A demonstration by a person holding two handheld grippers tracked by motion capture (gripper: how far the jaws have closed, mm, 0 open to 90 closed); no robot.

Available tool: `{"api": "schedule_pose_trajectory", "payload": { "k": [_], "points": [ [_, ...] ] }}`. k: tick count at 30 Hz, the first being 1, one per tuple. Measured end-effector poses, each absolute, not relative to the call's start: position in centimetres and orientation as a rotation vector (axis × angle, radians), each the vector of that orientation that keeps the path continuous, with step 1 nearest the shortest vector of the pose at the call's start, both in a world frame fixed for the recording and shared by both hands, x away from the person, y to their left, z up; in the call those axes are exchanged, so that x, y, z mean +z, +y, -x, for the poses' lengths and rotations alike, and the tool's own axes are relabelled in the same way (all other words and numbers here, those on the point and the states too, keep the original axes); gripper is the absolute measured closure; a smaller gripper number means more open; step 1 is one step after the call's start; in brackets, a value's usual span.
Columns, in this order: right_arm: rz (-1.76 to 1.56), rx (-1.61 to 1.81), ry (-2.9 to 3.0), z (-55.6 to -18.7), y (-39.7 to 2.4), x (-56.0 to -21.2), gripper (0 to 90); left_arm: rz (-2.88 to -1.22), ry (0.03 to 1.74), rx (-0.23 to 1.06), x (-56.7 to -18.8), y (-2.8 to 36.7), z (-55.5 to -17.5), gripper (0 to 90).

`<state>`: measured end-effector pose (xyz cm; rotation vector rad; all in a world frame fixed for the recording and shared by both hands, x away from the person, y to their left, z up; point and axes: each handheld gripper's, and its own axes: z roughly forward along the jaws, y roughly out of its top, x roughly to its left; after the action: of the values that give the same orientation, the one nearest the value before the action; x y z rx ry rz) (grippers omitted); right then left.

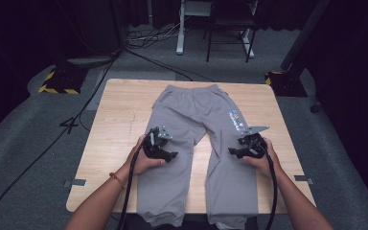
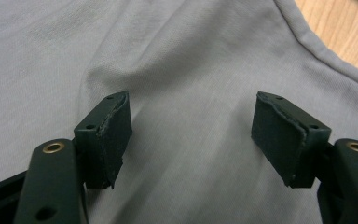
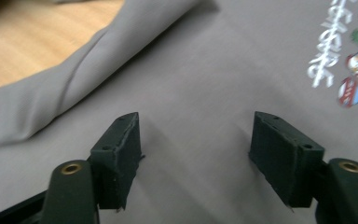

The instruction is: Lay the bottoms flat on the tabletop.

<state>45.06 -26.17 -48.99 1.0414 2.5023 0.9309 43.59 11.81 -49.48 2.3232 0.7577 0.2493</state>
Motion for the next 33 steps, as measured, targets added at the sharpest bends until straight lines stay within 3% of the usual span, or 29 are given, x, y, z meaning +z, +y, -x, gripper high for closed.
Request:
{"api": "schedule_pose_trajectory", "payload": {
  "k": [7, 18, 25, 29, 33],
  "points": [
    [-1.019, 0.931, 2.516, -42.1, -28.2, -49.0, 33.3, -2.306, 0.688, 0.239, -49.8, 14.2, -41.0, 29.1],
    [-1.077, 0.812, 2.467, -39.2, -32.6, -48.4, 31.3, -2.32, 0.72, 0.198, -49.2, 16.9, -37.7, 28.6],
    [-0.9, 0.797, 2.433, -41.3, -27.6, -46.7, 34.5, -2.268, 0.713, 0.218, -47.7, 15.7, -41.0, 26.0],
    [-0.836, 0.727, 2.466, -44.0, -24.0, -47.6, 34.2, -2.339, 0.76, 0.265, -48.8, 14.1, -44.3, 25.7],
    [-0.825, 0.771, 2.51, -44.5, -22.2, -48.2, 34.3, -2.345, 0.74, 0.247, -49.4, 13.0, -44.3, 25.0]
  ]
}}
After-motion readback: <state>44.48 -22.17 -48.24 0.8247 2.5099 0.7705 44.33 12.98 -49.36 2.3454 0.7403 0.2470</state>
